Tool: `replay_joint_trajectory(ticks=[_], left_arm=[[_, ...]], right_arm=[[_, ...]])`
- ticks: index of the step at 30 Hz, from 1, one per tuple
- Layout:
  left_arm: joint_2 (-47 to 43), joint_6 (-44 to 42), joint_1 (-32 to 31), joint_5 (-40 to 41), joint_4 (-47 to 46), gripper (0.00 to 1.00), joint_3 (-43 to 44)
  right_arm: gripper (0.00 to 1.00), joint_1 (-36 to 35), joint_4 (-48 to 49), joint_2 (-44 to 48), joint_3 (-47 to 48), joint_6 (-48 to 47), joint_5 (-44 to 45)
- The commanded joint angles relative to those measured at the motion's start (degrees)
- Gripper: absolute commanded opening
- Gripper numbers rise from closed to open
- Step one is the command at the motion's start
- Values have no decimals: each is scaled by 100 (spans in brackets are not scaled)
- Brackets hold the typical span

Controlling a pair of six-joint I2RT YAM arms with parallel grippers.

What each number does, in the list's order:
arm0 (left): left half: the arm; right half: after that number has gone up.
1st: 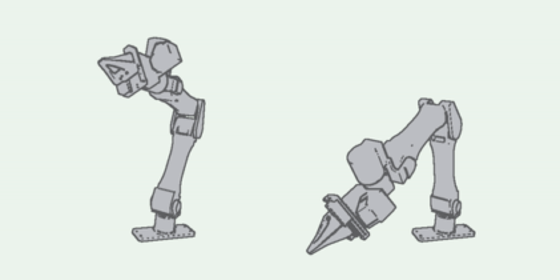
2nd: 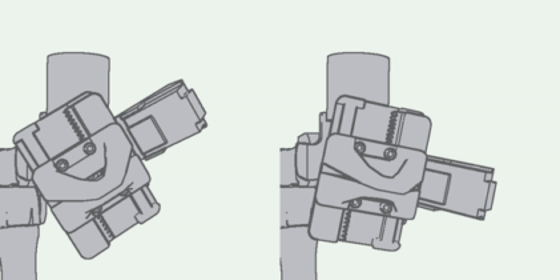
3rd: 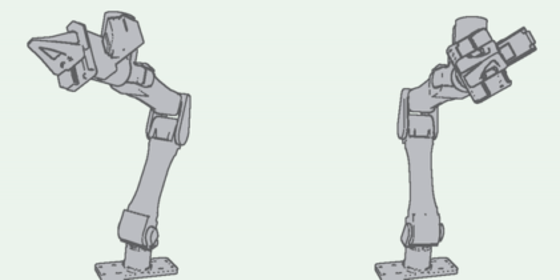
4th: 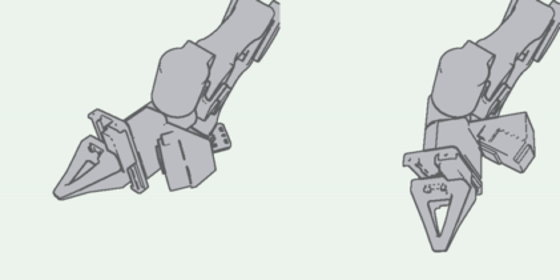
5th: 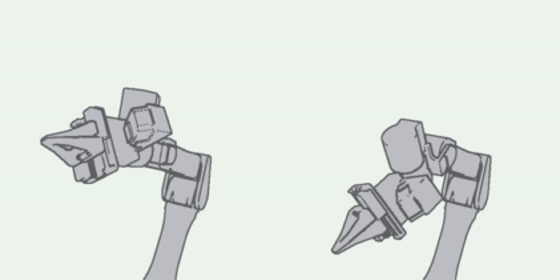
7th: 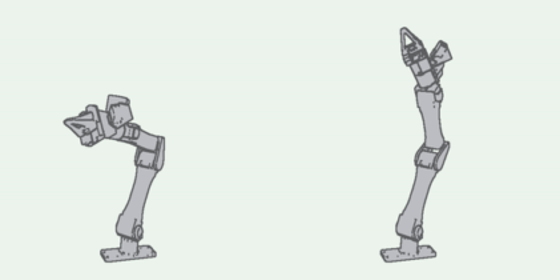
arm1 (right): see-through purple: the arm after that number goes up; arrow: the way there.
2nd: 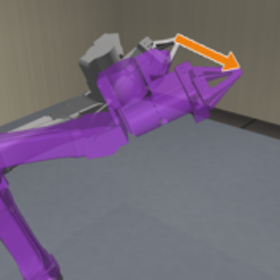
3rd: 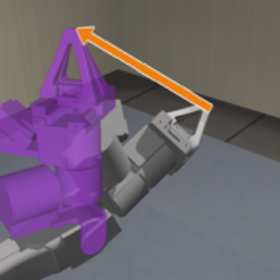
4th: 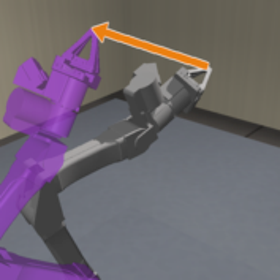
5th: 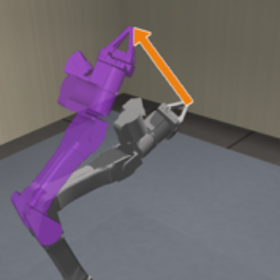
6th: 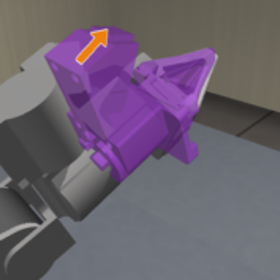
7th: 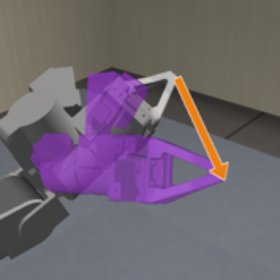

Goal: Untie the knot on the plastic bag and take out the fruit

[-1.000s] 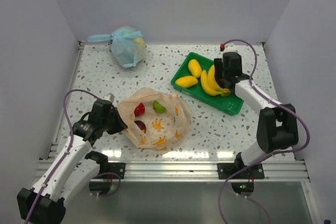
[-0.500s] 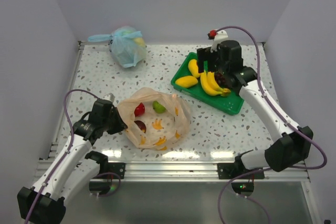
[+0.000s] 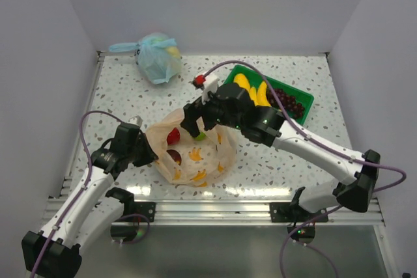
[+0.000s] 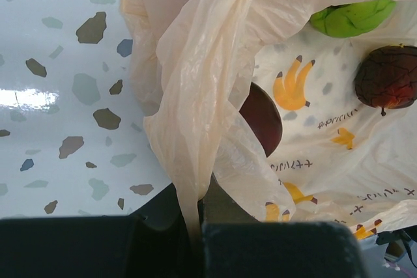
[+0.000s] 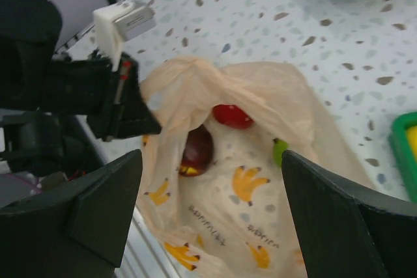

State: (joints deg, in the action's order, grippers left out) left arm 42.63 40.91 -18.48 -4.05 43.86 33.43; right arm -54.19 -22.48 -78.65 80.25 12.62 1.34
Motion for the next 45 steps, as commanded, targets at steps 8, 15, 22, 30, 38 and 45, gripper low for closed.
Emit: replay_joint_trajectory(ticks=[8,15,22,30,38,45], left_arm=[[-62,-30,29,177,88,0,181],[-88,-39,29,273,228,0,190],[-167,-65,29,388,395,0,208],[-264,-109,29,388,598,0,313],[-308,-100,29,388,545,0,270],[-308,-91,29,388,501,0,225]], right_arm=[[90,-856,806,-1371,-299,1329,-398],[87,-856,1114,-2057,-501,2217,-30],[84,-830,1263,-2488,-703,2754,235],[79,-803,1518,-2857,-888,2948,235],[82,-812,1729,-3367,-695,2869,-117],[92,-803,1844,-3262,-704,2597,-47]])
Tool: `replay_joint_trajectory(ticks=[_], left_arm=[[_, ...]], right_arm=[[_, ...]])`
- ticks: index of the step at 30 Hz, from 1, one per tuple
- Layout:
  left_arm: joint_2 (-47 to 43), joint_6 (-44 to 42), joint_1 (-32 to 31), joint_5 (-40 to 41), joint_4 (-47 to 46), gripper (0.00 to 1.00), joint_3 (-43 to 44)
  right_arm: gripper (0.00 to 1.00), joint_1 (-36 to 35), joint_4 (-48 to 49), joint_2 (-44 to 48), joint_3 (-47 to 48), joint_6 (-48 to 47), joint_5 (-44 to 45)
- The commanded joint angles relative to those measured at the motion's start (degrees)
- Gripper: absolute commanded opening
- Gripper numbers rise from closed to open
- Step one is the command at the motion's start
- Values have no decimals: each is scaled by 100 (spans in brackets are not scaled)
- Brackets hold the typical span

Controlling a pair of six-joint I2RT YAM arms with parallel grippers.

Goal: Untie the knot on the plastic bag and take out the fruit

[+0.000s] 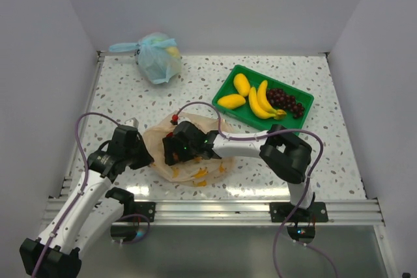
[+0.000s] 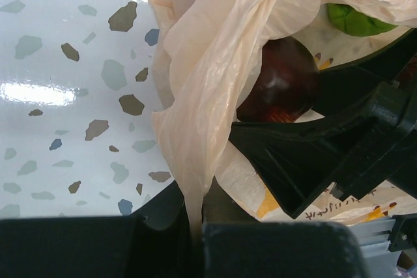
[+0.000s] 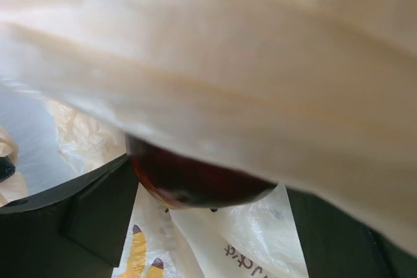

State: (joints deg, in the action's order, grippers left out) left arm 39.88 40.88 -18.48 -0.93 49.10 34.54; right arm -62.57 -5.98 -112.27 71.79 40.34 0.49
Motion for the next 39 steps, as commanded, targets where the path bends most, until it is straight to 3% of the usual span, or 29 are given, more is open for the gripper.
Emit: replay_joint_trajectory(ticks=[1,4,12,22,33,34,38,39], left_arm=[[-33,-89,29,75,-23,0,105],[-24,-98,29,67,-32,0,105],[-50,-107,29,67,-41,0,70],[-33,-107,29,14,-85,0,8],[11,-124,29,-21,-182,0,-36],[11,-133,29,-21,-182,0,-44],[-6,-159,29,-21,-199,0,-71],[-15,-160,29,-21,-208,0,-88]], right_arm=[[94,34,185,143,134,-193,117],[99,60,150,354,38,-289,372],[98,464,334,671,-60,-324,215],[94,526,299,259,248,-509,-5],[96,526,334,-94,371,-738,-532],[95,526,299,-76,362,-781,-533],[72,526,281,143,292,-861,-480],[61,526,264,196,292,-887,-471]])
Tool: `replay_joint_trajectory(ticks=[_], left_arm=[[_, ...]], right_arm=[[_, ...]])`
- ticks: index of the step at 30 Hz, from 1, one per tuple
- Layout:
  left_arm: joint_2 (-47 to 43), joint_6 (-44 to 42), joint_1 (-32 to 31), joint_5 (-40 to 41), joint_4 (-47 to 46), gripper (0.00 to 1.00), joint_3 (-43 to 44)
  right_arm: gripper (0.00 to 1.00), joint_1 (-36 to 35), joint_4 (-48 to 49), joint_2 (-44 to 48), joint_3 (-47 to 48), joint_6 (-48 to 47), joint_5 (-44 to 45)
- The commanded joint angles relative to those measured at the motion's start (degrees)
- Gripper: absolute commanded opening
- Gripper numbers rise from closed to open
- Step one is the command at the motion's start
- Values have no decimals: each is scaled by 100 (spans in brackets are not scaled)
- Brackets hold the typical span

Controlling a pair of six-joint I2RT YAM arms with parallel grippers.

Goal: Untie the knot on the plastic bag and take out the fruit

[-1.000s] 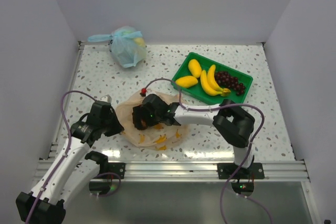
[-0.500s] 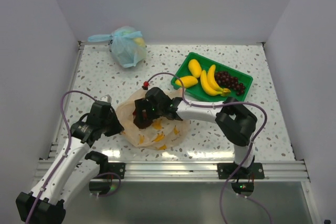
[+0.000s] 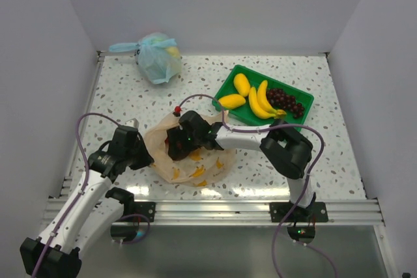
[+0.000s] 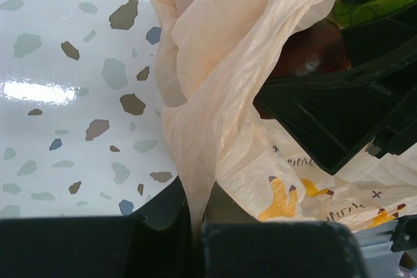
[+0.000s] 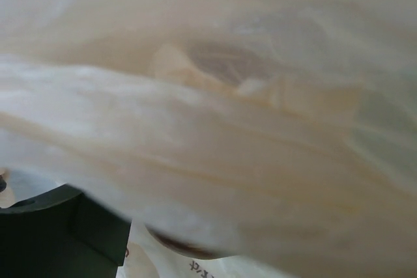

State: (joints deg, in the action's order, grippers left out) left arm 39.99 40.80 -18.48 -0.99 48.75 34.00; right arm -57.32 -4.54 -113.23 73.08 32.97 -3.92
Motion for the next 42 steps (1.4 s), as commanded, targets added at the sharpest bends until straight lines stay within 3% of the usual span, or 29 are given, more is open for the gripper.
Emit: replay_joint_trajectory(ticks=[1,3,6,10,18,21,26,31,36,42], left_arm=[[-43,-151,29,-15,-182,0,-34],[-44,-195,29,-6,-208,0,-34],[-26,-230,29,-32,-252,0,-34],[18,-283,29,-59,-296,0,-25],[9,-318,29,-94,-314,0,-42],[18,-309,29,-76,-314,0,-42],[-43,-265,29,-6,-270,0,71],[-219,-177,29,82,-305,0,554],[61,-282,29,538,-279,0,1274],[755,-625,20,1259,-217,0,2328]], right_arm=[[56,2,33,371,198,-229,-38],[44,2,-56,591,242,-291,-73],[35,-7,-223,960,295,-536,-152],[31,-7,-364,1504,286,-801,-380],[28,132,-417,2340,636,-1328,-1520],[27,335,-145,2314,743,-1119,-2337],[27,362,207,1858,769,-863,-2841],[27,309,980,1348,655,-230,-3325],[27,81,656,961,1286,-379,-3694],[27,81,16,1224,1515,-904,-3853]])
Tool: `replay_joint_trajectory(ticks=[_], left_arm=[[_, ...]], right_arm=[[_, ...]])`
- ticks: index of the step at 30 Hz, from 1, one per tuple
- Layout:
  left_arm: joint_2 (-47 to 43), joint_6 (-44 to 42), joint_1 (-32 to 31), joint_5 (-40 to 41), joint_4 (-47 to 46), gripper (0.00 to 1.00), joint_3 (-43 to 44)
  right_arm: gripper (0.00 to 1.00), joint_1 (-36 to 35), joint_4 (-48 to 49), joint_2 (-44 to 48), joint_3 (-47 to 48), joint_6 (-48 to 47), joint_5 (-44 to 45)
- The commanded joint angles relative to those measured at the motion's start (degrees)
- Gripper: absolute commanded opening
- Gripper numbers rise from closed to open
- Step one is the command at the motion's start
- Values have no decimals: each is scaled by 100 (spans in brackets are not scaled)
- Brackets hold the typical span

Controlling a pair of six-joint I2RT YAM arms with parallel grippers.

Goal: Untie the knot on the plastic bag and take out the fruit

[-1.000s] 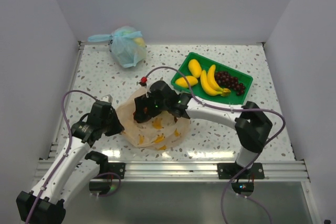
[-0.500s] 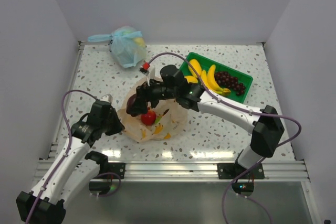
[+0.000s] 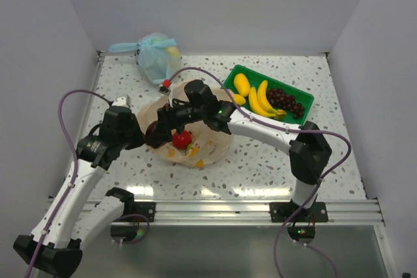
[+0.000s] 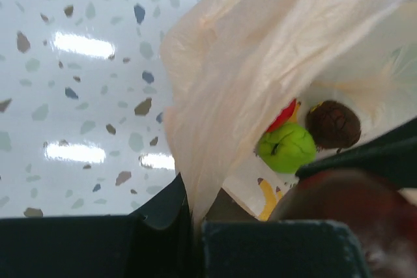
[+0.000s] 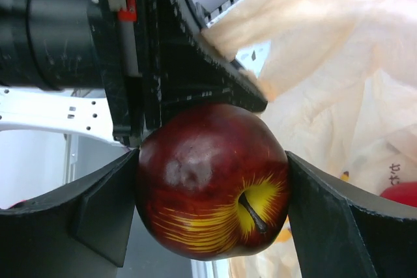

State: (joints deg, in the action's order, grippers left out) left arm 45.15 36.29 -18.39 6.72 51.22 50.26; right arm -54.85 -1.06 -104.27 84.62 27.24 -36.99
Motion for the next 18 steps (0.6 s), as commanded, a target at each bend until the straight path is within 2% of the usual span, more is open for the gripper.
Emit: replay_joint_trajectory(ticks=[1,7,13,16,18], left_arm=[[423,-236,20,671,-403,0,818],[864,-482,11,1164,-113,0,1513],[847,-667,20,1647,273,0,1698],[794,-729,20,1937,502,0,1671],[768,-746,20,2113,590,0,1654]], right_arm=[[27,-166,-577,485,397,-412,-563],[26,-88,-1387,1126,933,-949,-222],[23,325,-1528,1821,1206,-1133,578],[23,606,-1843,2173,1311,-1414,1332],[23,817,-1994,2436,1251,-1694,2167]])
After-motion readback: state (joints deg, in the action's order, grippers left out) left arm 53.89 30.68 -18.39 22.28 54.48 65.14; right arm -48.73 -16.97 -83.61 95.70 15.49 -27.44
